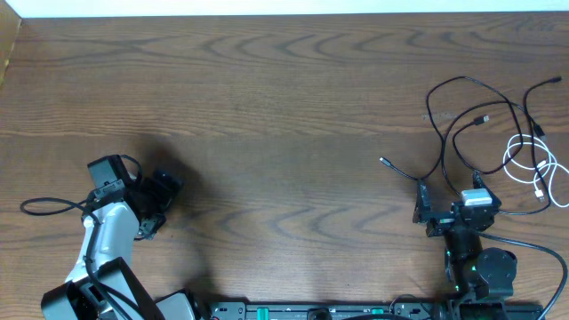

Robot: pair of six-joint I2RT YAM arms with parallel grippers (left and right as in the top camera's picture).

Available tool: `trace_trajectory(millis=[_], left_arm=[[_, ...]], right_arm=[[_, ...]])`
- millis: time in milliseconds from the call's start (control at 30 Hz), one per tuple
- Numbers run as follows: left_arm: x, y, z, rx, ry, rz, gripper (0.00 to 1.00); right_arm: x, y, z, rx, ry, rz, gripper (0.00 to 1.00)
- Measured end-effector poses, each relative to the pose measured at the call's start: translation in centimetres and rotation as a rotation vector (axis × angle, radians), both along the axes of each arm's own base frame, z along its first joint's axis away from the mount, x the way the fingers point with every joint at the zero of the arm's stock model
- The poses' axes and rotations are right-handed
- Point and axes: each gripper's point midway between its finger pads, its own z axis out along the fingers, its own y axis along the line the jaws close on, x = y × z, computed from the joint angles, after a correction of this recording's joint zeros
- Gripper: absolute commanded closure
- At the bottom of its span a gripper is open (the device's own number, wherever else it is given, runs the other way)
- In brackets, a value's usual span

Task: Untangle cables

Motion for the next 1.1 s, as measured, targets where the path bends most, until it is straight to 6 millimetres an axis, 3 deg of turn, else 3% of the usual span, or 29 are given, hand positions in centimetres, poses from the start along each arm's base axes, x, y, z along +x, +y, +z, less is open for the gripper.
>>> trace_trajectory(millis=[600, 867, 1100], left_arm=[[0.6, 0.5, 0.0, 0.027, -0.029, 0.002, 0.01], [2.5, 1.2, 0.1, 0.127, -0.137, -0.020, 0.01], [6.1, 0.8, 0.7, 0.207, -0.306, -0.078, 0.01]], right_arm=[[0.0, 0.0, 0.0, 0.000, 0.000, 0.000, 0.01], [0.0, 0.0, 0.0, 0.000, 0.000, 0.000, 0.01], [0.0, 0.0, 0.0, 0.000, 0.000, 0.000, 0.01]])
